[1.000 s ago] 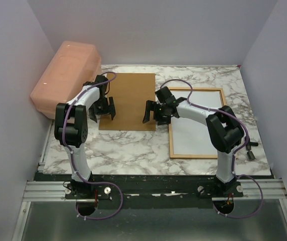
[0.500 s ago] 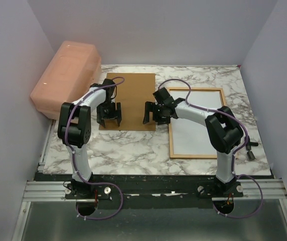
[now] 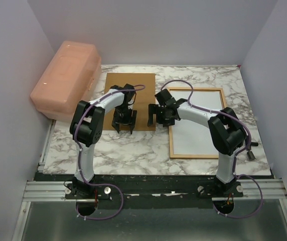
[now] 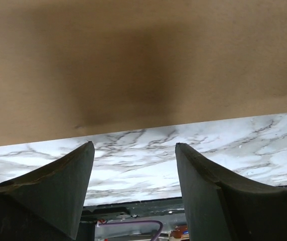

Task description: Put the photo into the frame

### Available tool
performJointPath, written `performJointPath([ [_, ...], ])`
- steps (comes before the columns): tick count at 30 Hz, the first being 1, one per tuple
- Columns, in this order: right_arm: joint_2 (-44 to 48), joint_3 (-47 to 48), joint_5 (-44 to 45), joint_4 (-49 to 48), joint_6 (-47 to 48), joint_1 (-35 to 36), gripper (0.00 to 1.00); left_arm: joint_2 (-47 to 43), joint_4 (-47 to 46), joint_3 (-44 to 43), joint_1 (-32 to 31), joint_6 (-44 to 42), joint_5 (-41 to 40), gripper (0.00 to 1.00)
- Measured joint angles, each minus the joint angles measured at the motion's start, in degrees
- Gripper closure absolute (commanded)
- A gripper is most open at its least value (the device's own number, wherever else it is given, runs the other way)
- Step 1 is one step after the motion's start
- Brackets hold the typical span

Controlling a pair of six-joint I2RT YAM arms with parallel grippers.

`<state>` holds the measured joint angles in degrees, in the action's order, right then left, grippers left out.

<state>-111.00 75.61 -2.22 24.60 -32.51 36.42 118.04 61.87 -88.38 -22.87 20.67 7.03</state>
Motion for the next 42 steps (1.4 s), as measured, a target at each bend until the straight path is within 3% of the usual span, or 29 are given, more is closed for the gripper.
performJointPath([
  [6,1.46,-0.98,0.24,1.03,0.46,-0.02,0.06,-0.83,-3.61,3.58,-2.01,0.72,3.80,0.31],
  [10,1.79,-0.81,0.17,1.01,1.14,0.00,0.07,-5.95,-10.43,10.27,-1.14,2.16,11.47,0.28],
  [14,1.16,2.10,-0.24,1.90,1.77,0.09,0.08,-13.84,-18.75,17.22,-1.11,4.50,18.27,0.25],
  [18,-2.19,9.64,-0.33,2.12,2.62,0.83,0.08,-28.26,-24.55,22.34,1.36,7.91,20.26,0.21],
  [26,-15.98,28.22,1.64,5.92,4.46,6.21,0.07,-56.39,-30.56,24.85,6.69,12.98,15.10,0.12],
  [30,-22.23,34.97,5.03,9.86,5.73,9.11,0.07,-64.41,-30.88,25.83,6.88,13.70,10.82,0.05],
  [35,-22.45,34.88,6.01,10.34,6.03,11.10,0.07,-69.20,-30.88,27.28,7.32,13.92,7.04,0.03],
  [42,-17.11,24.90,9.86,7.10,6.25,11.67,0.06,-69.07,-30.32,27.96,7.43,13.90,4.35,0.02],
])
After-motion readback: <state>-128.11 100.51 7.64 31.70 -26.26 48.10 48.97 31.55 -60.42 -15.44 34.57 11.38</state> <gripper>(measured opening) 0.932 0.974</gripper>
